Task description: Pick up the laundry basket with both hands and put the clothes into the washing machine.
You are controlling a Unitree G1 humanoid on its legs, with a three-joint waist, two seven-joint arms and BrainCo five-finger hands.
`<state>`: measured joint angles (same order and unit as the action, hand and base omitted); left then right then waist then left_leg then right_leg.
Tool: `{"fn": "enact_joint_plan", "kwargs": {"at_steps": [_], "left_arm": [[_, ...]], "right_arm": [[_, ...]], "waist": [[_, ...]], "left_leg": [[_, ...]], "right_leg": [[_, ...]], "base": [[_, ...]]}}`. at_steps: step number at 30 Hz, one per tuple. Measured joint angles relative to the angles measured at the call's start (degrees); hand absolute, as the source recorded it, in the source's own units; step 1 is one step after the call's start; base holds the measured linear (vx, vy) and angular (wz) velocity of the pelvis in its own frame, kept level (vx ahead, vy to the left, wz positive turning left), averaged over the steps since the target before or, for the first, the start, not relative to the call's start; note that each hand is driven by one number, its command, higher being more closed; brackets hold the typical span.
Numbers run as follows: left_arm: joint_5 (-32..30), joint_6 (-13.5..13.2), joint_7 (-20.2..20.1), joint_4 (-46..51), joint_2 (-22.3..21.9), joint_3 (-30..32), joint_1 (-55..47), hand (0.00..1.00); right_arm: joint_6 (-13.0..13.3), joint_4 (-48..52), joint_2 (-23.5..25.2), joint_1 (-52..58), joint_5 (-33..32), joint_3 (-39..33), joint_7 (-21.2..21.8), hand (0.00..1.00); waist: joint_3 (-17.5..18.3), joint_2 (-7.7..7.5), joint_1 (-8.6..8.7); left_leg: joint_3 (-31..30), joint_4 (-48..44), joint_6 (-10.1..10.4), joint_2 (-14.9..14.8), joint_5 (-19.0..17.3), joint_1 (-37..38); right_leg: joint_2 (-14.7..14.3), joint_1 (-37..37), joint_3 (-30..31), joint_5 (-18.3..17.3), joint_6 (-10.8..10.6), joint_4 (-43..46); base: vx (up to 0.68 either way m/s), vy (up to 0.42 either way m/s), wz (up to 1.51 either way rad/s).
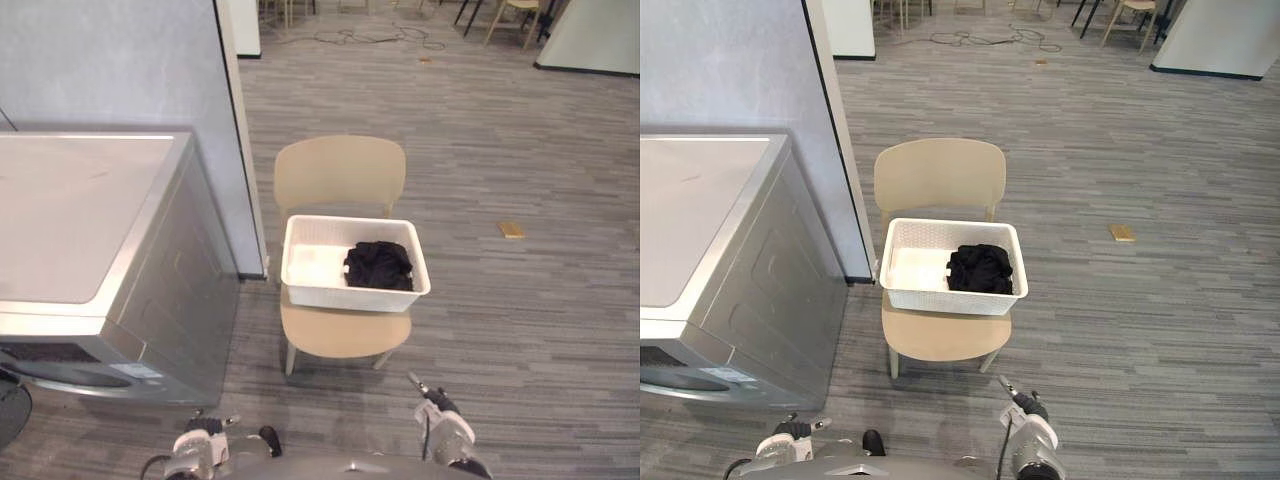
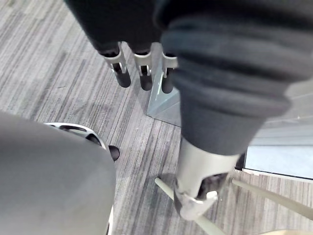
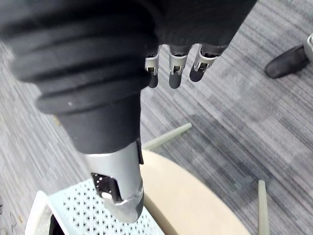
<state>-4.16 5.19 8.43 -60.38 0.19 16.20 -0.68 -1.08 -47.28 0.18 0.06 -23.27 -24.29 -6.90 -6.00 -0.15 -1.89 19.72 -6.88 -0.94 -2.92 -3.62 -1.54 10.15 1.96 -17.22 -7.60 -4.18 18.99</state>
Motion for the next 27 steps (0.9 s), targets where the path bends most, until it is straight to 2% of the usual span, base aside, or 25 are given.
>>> {"fn": "enact_joint_plan", "kwargs": {"at_steps": [1, 2, 3, 4, 5, 7, 8, 9, 10, 12, 13, 14, 15, 16, 17, 19, 21, 25, 27], "left_arm": [[0.01, -0.02, 0.06, 0.06, 0.37, -0.65, 0.02, 0.0], [0.02, 0.02, 0.09, 0.0, 0.88, -2.19, 0.0, 0.0], [0.0, 0.05, 0.11, 0.03, 1.21, -3.04, 0.01, 0.0], [-0.02, 0.16, 0.16, 0.07, 2.02, -4.15, -0.01, 0.0], [0.0, 0.36, 0.24, 0.09, 2.28, -4.58, -0.02, 0.0], [-0.14, 1.06, 0.81, 0.09, 3.01, -5.21, 0.0, 0.0], [-0.54, 1.13, 0.95, 0.05, 3.0, -5.2, 0.11, 0.0], [-0.59, 1.2, 1.25, -0.03, 2.87, -5.09, 0.29, 0.0], [-0.59, 1.25, 1.31, -0.05, 2.83, -5.09, 0.39, 0.0], [-1.09, 1.2, 1.51, -0.06, 2.77, -5.03, 0.44, 0.0], [-1.75, 1.18, 1.66, 0.01, 2.96, -4.84, 0.17, 0.0], [-2.09, 1.04, 1.63, 0.22, 3.33, -4.78, -0.13, 0.0], [-3.11, 1.01, 1.6, 0.25, 3.98, -4.56, -0.25, 0.0], [-3.89, 1.03, 1.67, 0.17, 2.96, -3.85, -0.47, 0.0], [-3.93, 0.91, 1.58, 0.17, 1.4, -3.79, -1.05, 0.0], [-3.91, 0.94, 1.61, -0.27, -0.13, -3.77, -1.22, 0.0], [-3.92, 0.72, 1.57, 0.1, -0.11, -3.77, -1.12, 0.0], [-3.94, -0.2, 1.49, 1.67, -0.05, -3.93, -1.02, 0.0], [-4.18, -0.91, 1.21, 3.59, 1.44, -4.6, -0.91, 0.0]], "right_arm": [[-0.04, 0.59, 0.08, 0.14, 0.01, 1.1, 0.04, 0.0], [-0.37, 3.41, 0.83, 2.2, 0.18, 4.02, 0.15, 0.0], [-0.4, 4.86, 1.2, 3.3, 0.27, 5.45, 0.18, 0.0], [-0.44, 7.28, 1.7, 5.13, 0.79, 7.73, 0.2, 0.0], [-0.45, 8.38, 1.82, 6.04, 0.85, 8.56, 0.17, 0.0], [-0.45, 12.85, 2.09, 8.63, 0.9, 8.84, 0.04, 0.0], [-0.37, 17.03, 2.07, 10.39, 0.93, 8.3, -0.35, 0.0], [-0.36, 21.66, 2.07, 12.33, 0.94, 7.95, -1.44, 0.0], [-0.36, 24.25, 2.19, 13.51, 0.93, 7.72, -1.76, 0.0], [-0.4, 34.78, 2.66, 17.12, 2.25, 7.48, -2.38, 0.0], [-0.33, 41.86, 3.07, 19.15, 5.18, 7.52, -2.63, 0.0], [-0.3, 44.75, 3.26, 19.87, 7.59, 7.68, -2.82, 0.0], [-0.31, 48.3, 3.3, 20.39, 11.3, 7.95, -3.25, 0.0], [-0.36, 50.79, 1.84, 19.03, 16.03, 8.14, -3.51, 0.0], [-0.2, 53.51, -0.19, 18.3, 19.18, 8.25, -3.51, 0.0], [0.23, 56.22, -3.2, 15.62, 24.04, 8.2, -3.43, 0.0], [0.32, 57.2, -5.69, 12.82, 28.48, 8.18, -3.19, 0.0], [1.34, 56.19, -12.13, 3.89, 34.24, 9.85, -3.23, 0.0], [2.28, 47.11, -21.14, -8.51, 39.25, 17.05, -3.11, 0.0]], "waist": [[-0.07, 0.12, -0.15], [-0.43, -0.25, 0.16], [-0.81, -0.45, 0.37], [-1.56, -0.56, 0.8], [-1.85, -0.45, 1.2], [-2.02, -1.52, 2.31], [-2.03, -1.6, 2.49], [-2.11, -1.48, 2.65], [-2.12, -1.47, 2.54], [-2.11, -1.44, 2.68], [-1.62, -2.39, 2.77], [-1.16, -3.37, 2.76], [-0.44, -5.21, 2.78], [0.03, -4.06, 2.54], [0.94, -1.6, 2.29], [1.62, 0.87, 2.32], [1.59, 0.9, 2.33], [0.19, 0.68, 1.45], [-1.8, -0.01, 1.36]], "left_leg": [[0.15, 0.76, 0.01, 0.11, 0.0, 0.64], [0.33, 1.89, 0.02, 0.27, 0.01, 2.2], [0.29, 1.92, 0.02, 0.19, 0.01, 2.86], [0.18, 1.81, 0.02, -0.34, 0.01, 4.07], [-0.02, 1.79, 0.04, -0.68, -0.02, 4.55], [-1.15, 1.73, 0.45, -1.56, 0.0, 4.99], [-2.01, 1.72, 1.09, -2.09, 0.09, 4.49], [-3.16, 1.72, 1.82, -2.57, 0.15, 4.15], [-3.77, 1.72, 2.31, -2.76, 0.18, 4.05], [-5.98, 0.58, 4.44, -4.06, -0.3, 3.34], [-7.23, -0.05, 6.1, -4.19, -0.67, 2.62], [-7.81, 0.06, 7.05, -3.99, -0.73, 2.7], [-9.03, 0.46, 8.54, -3.68, -0.48, 3.16], [-10.93, 2.1, 10.37, -6.1, 0.54, 4.08], [-12.75, 3.18, 11.01, -8.2, 1.41, 4.15], [-15.01, 4.07, 12.26, -11.37, 2.98, 3.36], [-16.97, 4.01, 12.61, -12.61, 5.2, 1.03], [-18.25, 4.95, 12.88, -12.47, 5.99, -0.97], [-18.5, 5.2, 12.96, -11.43, 6.57, -2.58]], "right_leg": [[0.42, -1.68, 0.95, 0.05, 0.03, 3.46], [1.58, -6.33, 3.11, 1.0, -0.37, 13.16], [1.84, -7.98, 4.23, 2.04, -0.64, 16.97], [1.83, -10.23, 6.25, 4.81, -1.3, 22.45], [1.73, -10.93, 7.15, 5.95, -1.39, 24.35], [1.72, -12.61, 7.87, 2.81, -1.03, 27.43], [2.07, -13.7, 7.79, -0.66, -0.81, 26.2], [3.11, -13.96, 7.71, -2.1, -0.82, 22.82], [3.86, -13.89, 7.81, -2.2, -0.96, 20.5], [5.12, -12.51, 9.39, -1.47, -1.48, 9.63], [5.83, -11.19, 10.54, 1.68, -2.47, 4.04], [6.4, -10.72, 10.59, 4.17, -3.73, 2.2], [7.08, -9.58, 9.95, 3.1, -6.68, 0.66], [4.52, -8.18, 8.15, 1.35, -5.93, 0.21], [1.87, -8.01, 6.88, 0.86, -4.68, -0.39], [-1.11, -7.68, 3.67, -0.25, -2.78, -0.35], [-2.28, -6.92, 0.17, -0.66, -2.05, -0.73], [-2.48, -6.58, -2.74, -0.78, -1.82, -1.65], [-1.45, -8.06, -3.1, -0.2, -1.97, -1.74]], "base": [[0.0, 0.074, -0.16], [0.01, 0.048, -0.1], [0.03, 0.022, -0.05], [0.06, -0.031, 0.01], [0.09, -0.077, 0.12], [0.1, -0.154, 0.21], [0.11, -0.223, 0.3], [0.07, -0.163, 0.34], [0.11, -0.265, 0.39], [0.12, -0.322, 0.48], [0.13, -0.418, 0.51], [0.15, -0.47, 0.52], [0.17, -0.512, 0.39], [0.2, -0.435, 0.29], [0.2, -0.38, 0.16], [0.17, -0.308, 0.37], [0.16, -0.264, 0.72], [0.04, -0.061, 0.48], [-0.08, 0.04, 0.12]]}}
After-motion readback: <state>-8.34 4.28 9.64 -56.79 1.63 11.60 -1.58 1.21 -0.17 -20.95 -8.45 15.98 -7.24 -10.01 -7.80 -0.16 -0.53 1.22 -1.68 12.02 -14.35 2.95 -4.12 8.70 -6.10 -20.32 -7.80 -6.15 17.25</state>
